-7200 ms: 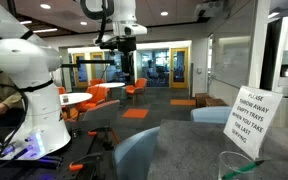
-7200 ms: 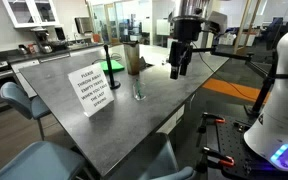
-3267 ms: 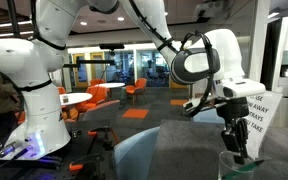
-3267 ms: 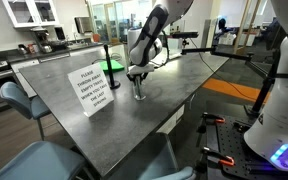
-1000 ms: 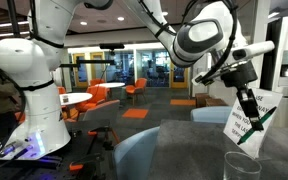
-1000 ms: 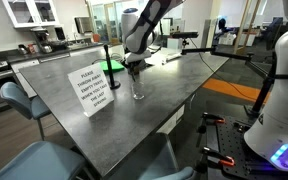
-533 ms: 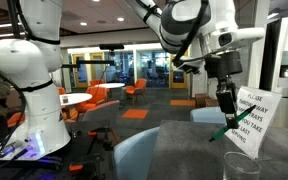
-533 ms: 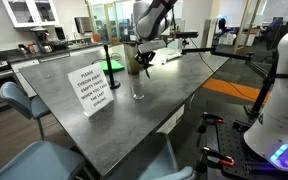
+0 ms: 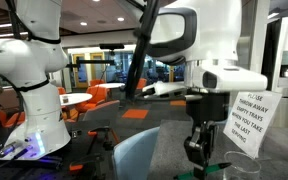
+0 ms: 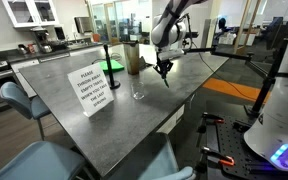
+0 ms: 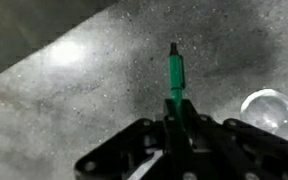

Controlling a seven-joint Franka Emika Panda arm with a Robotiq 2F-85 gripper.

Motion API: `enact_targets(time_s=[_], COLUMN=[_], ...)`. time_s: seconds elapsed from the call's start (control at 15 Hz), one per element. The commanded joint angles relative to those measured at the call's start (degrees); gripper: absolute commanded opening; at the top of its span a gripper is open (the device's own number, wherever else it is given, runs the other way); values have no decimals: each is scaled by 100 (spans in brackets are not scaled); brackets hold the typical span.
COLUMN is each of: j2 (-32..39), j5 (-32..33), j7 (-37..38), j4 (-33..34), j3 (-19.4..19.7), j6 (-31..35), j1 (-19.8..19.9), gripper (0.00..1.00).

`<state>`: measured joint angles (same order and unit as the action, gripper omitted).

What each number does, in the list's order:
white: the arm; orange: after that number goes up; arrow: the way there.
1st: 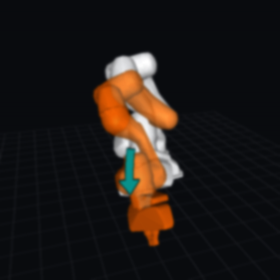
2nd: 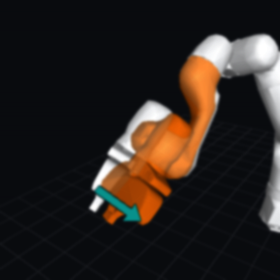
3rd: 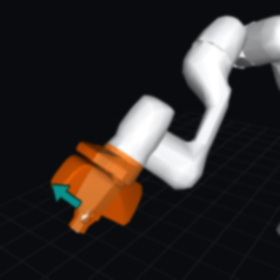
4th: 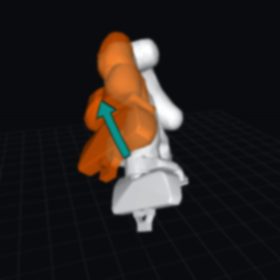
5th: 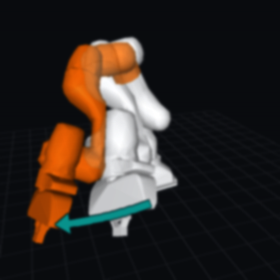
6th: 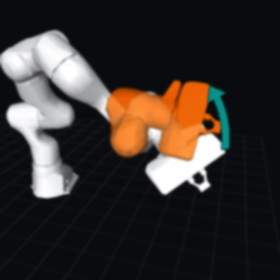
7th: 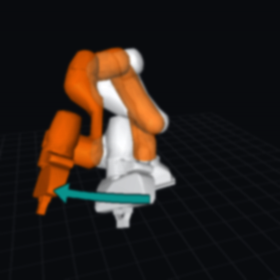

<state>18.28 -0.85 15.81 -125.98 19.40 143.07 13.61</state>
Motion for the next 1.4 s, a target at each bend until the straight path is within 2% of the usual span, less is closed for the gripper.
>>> enact_targets(time_s=[0.0, 0.2, 0.27, 0.33, 0.4, 0.87, 1.13, 1.33], j2=[589, 1055, 1153, 1241, 1292, 1098, 579, 40], j5=[-198, -187, -207, -209, -262, -238, -283, -388], j7=[24, 122, 107, 89, 52, -25, -230, -552], j4=[279, 535, 591, 647, 700, 670, 455, 231], j3=[-119, -145, -172, -193, -245, -264, -397, -665], j6=[75, 351, 577, 785, 954, 1396, 1395, 1256], j1=[126, 78, 73, 64, 85, 13, 31, 60], gripper=[3, 3, 37, 38, 44, 98, 100, 100])
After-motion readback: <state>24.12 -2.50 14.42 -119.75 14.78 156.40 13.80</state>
